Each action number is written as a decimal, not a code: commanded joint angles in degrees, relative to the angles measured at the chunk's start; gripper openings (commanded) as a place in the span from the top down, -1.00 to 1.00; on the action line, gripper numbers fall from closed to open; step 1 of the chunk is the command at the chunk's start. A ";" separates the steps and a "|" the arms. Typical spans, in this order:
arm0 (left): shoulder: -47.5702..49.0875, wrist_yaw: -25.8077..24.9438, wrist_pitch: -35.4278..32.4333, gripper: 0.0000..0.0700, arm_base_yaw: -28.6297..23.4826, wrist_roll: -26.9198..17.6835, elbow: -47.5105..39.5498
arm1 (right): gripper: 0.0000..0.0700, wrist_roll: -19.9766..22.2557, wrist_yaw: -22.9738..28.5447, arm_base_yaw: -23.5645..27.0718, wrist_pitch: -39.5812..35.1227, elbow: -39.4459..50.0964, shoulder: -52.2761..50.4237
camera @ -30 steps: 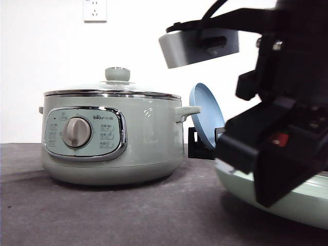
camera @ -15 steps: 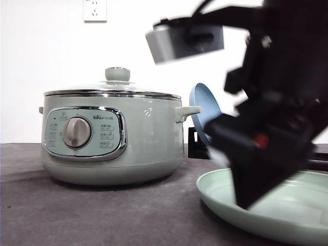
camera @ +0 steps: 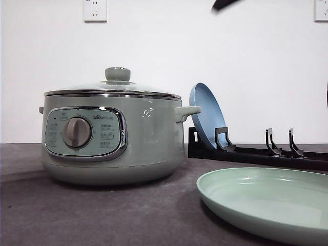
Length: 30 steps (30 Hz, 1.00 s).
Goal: Transfer potato from steamer to green plate
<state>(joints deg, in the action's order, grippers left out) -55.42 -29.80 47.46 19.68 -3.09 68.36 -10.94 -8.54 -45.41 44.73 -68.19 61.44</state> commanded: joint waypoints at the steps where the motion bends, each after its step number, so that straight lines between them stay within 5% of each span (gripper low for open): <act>1: -0.22 -0.22 -0.35 -0.93 0.26 -0.31 1.44 | -0.40 2.49 -2.64 4.78 0.21 -0.72 -0.78; 8: -0.22 -0.22 -0.30 -0.93 0.26 -0.31 1.44 | -0.40 8.52 -12.54 25.78 4.62 -0.42 -6.03; 13: -0.38 -0.22 -0.35 -0.93 0.26 -0.31 1.44 | -0.40 10.96 -14.91 34.45 6.68 0.18 -10.90; 22: -4.46 0.51 2.01 -0.93 0.26 4.49 3.82 | -0.40 8.76 -16.11 35.41 9.48 3.69 -22.46; 30: -19.11 13.04 11.91 -0.93 1.45 4.42 18.65 | -0.40 8.55 -16.08 35.41 11.41 3.70 -27.29</act>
<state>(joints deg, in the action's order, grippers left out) -72.84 -18.17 59.11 20.64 1.07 84.47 -1.78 -24.43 -9.83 56.36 -63.99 33.99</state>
